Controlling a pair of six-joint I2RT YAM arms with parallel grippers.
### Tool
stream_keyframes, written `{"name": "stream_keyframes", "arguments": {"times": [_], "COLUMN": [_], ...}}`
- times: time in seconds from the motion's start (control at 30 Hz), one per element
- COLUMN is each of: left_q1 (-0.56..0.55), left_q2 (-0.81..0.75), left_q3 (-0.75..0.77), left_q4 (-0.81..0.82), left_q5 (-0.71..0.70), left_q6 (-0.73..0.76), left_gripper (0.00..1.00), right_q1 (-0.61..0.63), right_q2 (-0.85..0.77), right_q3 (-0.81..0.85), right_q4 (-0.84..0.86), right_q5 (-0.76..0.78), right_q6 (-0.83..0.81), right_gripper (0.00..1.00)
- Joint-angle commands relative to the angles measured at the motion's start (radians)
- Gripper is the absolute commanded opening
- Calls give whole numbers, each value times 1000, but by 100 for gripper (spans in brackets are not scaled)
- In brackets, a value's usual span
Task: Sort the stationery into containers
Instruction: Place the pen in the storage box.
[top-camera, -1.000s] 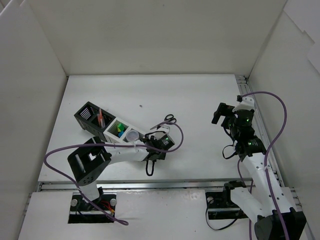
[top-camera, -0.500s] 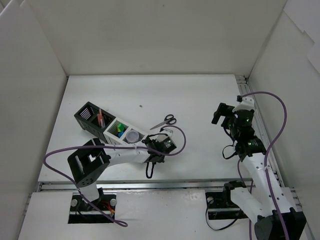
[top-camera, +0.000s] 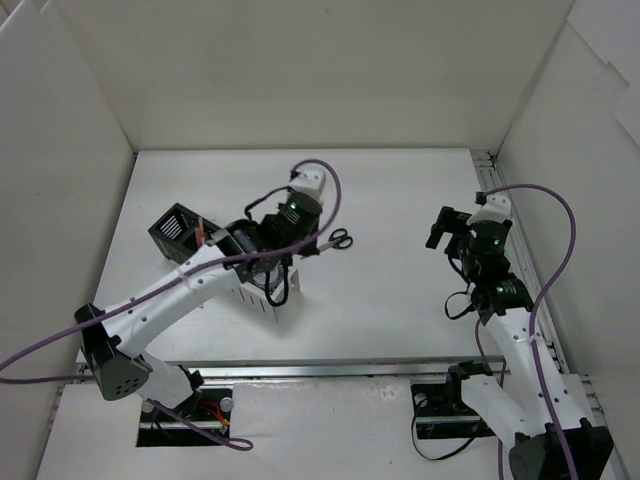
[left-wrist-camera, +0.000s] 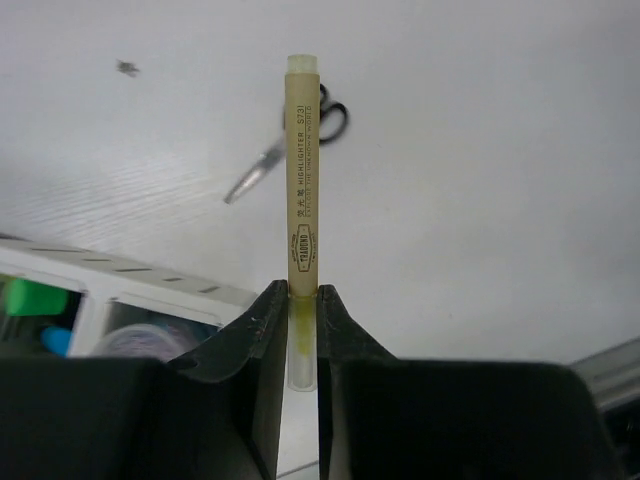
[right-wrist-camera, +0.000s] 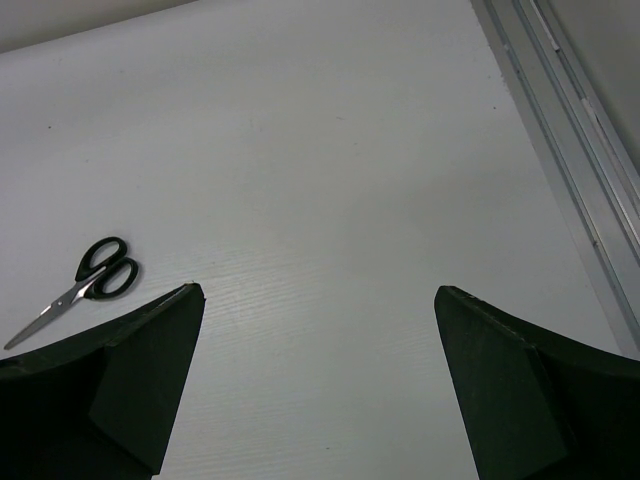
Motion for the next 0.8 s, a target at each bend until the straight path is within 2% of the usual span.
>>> {"name": "stream_keyframes", "arguments": {"times": [0.0, 0.07, 0.1, 0.17, 0.3, 0.4, 0.47, 0.53, 0.67, 0.77], "left_q1": [170, 267, 360, 434, 583, 705, 761, 822, 867, 867], "left_q2": [-53, -74, -92, -106, -123, -123, -119, -94, -11, 51], "left_q3": [90, 119, 122, 110, 116, 85, 62, 45, 82, 87], "left_q4": [-167, -212, -220, -243, -367, -422, -435, -460, -566, -567], "left_q5": [12, 81, 167, 268, 303, 430, 531, 574, 577, 591], "left_q6": [-61, -118, -134, -165, -225, -233, -218, -207, -193, -184], "left_gripper": [0, 0, 0, 0, 0, 0, 0, 0, 0, 0], "right_q1": [-4, -3, -4, -3, -6, -4, -4, -6, -3, -4], "right_q2": [-21, -23, -23, -23, -18, -4, 7, 19, 30, 39], "right_q3": [13, 10, 8, 10, 13, 14, 16, 17, 19, 24], "right_q4": [59, 59, 59, 51, 45, 45, 45, 43, 40, 40], "right_q5": [38, 36, 41, 56, 61, 61, 62, 64, 78, 87], "right_q6": [-16, -12, -9, -6, -2, 3, 3, 3, 0, -2], "right_gripper": [98, 98, 98, 98, 98, 98, 98, 98, 98, 98]}}
